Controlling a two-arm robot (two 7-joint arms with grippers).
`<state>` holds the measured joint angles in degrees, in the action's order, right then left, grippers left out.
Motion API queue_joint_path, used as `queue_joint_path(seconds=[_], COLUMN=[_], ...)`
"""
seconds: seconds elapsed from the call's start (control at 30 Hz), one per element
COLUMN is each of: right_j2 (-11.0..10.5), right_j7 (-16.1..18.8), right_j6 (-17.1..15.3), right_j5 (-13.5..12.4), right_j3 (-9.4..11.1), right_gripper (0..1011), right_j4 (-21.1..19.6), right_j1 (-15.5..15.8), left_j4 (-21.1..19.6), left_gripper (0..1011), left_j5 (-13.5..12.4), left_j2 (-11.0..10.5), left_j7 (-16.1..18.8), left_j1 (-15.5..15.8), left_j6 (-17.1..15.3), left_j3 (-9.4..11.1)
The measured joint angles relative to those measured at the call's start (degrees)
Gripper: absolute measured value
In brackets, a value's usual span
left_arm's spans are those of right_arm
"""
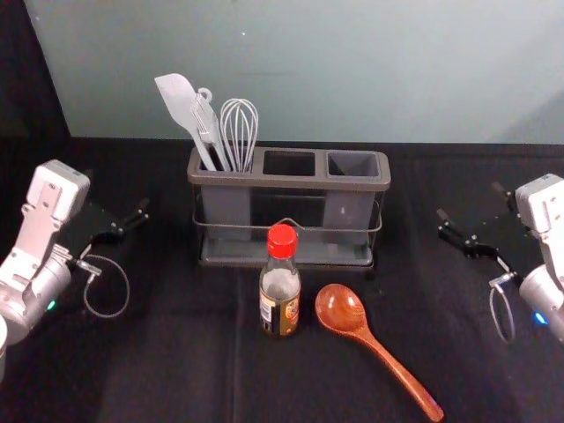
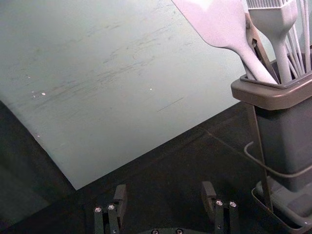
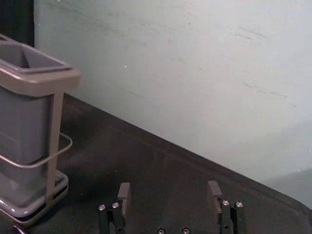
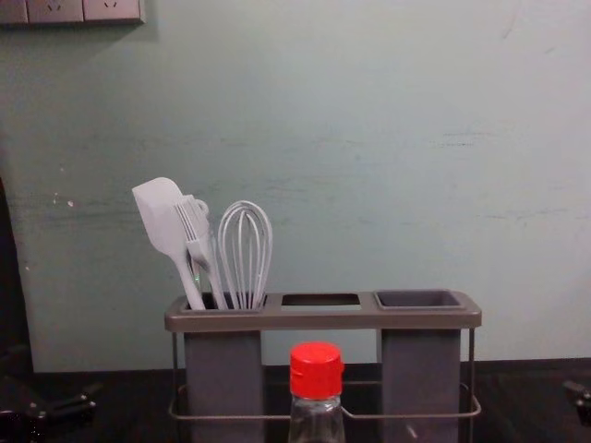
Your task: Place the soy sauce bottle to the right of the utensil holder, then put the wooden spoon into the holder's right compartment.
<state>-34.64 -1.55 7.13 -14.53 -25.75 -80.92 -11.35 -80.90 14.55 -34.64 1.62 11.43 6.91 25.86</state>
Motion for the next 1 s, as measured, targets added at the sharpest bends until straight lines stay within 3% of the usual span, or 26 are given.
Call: queue_joint_path(seconds=[0.3,0.5,0.83,1.0], right_j2=[-1.2,-3.3,-9.0,-11.2], right_j7=[2.6,5.5,16.1,20.4], right_j6=[2.5,3.3,4.6,4.6], right_j5=[-1.8,-5.6,-14.3,-16.6], right_j3=[2.9,6.0,11.0,12.3], right_gripper=[1003,1003,1003,1003], right_j4=[-3.6,-7.8,-15.3,-18.1], right_j1=[2.9,6.4,12.7,14.8], left_j4=[0.0,0.0,0.0,0.0], left_gripper=[1005,1005,1005,1005], left_j5=[0.0,0.0,0.0,0.0], left_j2=[0.0,0.0,0.0,0.0], left_j7=[0.0,0.0,0.0,0.0], left_j1=[0.0,0.0,0.0,0.0], left_j6=[0.0,0.0,0.0,0.0], left_j3=[0.0,0.0,0.0,0.0])
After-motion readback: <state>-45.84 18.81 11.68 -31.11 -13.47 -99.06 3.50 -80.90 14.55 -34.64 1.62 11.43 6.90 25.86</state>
